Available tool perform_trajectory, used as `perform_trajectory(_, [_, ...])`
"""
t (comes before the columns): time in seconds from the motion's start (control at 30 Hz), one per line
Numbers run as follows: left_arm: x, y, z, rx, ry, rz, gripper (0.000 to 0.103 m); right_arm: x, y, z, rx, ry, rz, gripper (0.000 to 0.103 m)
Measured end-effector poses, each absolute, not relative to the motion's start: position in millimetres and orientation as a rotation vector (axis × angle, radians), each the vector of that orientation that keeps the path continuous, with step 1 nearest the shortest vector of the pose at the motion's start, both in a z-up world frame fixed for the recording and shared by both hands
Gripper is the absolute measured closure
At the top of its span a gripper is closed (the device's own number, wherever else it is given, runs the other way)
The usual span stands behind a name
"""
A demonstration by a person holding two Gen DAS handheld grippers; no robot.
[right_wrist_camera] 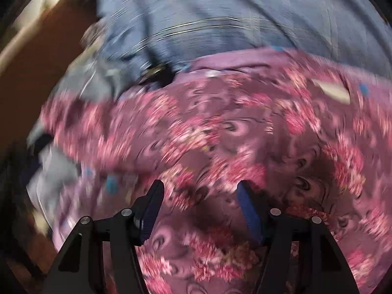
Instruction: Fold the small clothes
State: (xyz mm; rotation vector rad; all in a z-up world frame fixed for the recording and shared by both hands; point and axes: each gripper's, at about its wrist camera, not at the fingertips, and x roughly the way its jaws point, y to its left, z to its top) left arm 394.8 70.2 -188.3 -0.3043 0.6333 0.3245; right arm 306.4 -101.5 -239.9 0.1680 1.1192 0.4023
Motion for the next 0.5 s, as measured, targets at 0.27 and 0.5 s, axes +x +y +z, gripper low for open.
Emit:
perform_trajectory(0.27, [395.4, 76.0, -191.1, -0.312, 0.631, 0.330, 0.013, 267.7, -224.1, -213.3, 0.403, 0.862, 0.196, 0.034])
perform_trajectory(0.5, [417.9, 0.1, -202.1, -0.230, 0.673, -0.055, 0.013, 269.1, -301.2, -246.1, 0.647, 0.912, -0.021, 0.054])
